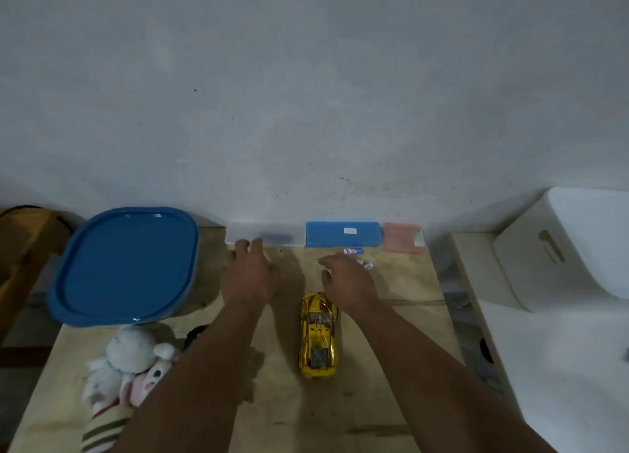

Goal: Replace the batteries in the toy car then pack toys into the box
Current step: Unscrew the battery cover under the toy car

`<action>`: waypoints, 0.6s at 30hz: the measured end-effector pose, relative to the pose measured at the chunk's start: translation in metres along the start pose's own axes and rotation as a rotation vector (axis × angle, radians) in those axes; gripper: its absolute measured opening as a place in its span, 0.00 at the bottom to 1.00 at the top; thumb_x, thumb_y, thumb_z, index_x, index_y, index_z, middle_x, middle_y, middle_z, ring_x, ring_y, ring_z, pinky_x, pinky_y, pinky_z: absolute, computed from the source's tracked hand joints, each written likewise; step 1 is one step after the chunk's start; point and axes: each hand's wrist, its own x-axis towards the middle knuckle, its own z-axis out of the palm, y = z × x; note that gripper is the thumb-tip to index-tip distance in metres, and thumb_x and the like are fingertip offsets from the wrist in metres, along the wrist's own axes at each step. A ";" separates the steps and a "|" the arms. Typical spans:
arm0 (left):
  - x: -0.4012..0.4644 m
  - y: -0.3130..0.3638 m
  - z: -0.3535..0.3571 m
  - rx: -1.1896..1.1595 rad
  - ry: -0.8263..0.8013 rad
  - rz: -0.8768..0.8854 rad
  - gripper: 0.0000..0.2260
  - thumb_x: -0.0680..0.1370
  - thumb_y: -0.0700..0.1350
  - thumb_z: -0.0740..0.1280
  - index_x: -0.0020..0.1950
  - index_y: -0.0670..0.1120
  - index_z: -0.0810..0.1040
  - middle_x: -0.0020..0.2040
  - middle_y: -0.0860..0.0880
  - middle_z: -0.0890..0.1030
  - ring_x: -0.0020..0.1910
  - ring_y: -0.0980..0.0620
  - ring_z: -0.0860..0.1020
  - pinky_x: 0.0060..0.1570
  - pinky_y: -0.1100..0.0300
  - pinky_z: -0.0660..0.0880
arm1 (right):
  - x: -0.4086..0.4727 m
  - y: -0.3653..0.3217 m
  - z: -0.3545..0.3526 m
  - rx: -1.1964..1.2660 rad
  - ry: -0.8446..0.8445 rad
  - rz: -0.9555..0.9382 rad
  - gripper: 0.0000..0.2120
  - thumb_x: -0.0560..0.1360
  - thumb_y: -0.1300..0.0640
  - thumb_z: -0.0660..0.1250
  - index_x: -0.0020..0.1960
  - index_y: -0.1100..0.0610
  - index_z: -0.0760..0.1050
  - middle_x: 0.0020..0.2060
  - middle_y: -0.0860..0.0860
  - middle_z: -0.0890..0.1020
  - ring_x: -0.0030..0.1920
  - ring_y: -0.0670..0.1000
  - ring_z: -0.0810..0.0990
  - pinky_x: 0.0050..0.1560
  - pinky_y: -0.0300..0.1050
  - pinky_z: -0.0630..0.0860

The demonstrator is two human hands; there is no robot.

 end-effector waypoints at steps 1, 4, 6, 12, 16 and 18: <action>0.012 -0.006 -0.001 -0.013 0.026 -0.010 0.27 0.82 0.48 0.67 0.80 0.48 0.65 0.77 0.42 0.68 0.73 0.38 0.69 0.66 0.42 0.75 | 0.010 -0.006 0.005 -0.003 0.020 -0.041 0.16 0.81 0.54 0.62 0.66 0.50 0.78 0.60 0.50 0.80 0.59 0.52 0.79 0.56 0.49 0.77; 0.044 -0.023 0.002 -0.042 0.090 -0.058 0.29 0.81 0.44 0.69 0.81 0.48 0.63 0.80 0.41 0.65 0.75 0.36 0.67 0.69 0.39 0.73 | 0.044 -0.025 0.020 -0.047 0.045 -0.179 0.17 0.81 0.57 0.61 0.68 0.52 0.76 0.63 0.51 0.78 0.62 0.54 0.76 0.59 0.53 0.75; 0.057 -0.034 0.007 -0.057 0.100 -0.085 0.30 0.81 0.45 0.70 0.81 0.48 0.64 0.80 0.41 0.65 0.74 0.36 0.68 0.69 0.38 0.72 | 0.065 -0.037 0.030 -0.093 0.055 -0.263 0.18 0.80 0.58 0.62 0.69 0.53 0.75 0.67 0.52 0.75 0.65 0.55 0.73 0.62 0.53 0.74; 0.056 -0.052 0.031 -0.254 0.141 -0.024 0.27 0.80 0.42 0.70 0.79 0.45 0.69 0.82 0.41 0.64 0.71 0.37 0.73 0.67 0.43 0.74 | 0.089 -0.058 0.057 -0.255 0.022 -0.319 0.24 0.79 0.55 0.64 0.74 0.53 0.68 0.73 0.54 0.68 0.73 0.57 0.64 0.72 0.57 0.63; 0.054 -0.057 0.036 -0.340 0.185 -0.075 0.26 0.81 0.41 0.70 0.79 0.45 0.69 0.76 0.40 0.70 0.68 0.38 0.76 0.65 0.44 0.75 | 0.089 -0.059 0.059 -0.312 0.052 -0.336 0.21 0.78 0.56 0.65 0.70 0.54 0.71 0.68 0.55 0.72 0.69 0.59 0.69 0.67 0.57 0.69; 0.055 -0.061 0.037 -0.346 0.198 -0.077 0.27 0.82 0.43 0.69 0.80 0.44 0.68 0.74 0.40 0.72 0.68 0.38 0.76 0.66 0.44 0.75 | 0.088 -0.062 0.059 -0.348 0.056 -0.354 0.19 0.78 0.56 0.65 0.69 0.54 0.71 0.65 0.56 0.74 0.65 0.59 0.72 0.62 0.57 0.74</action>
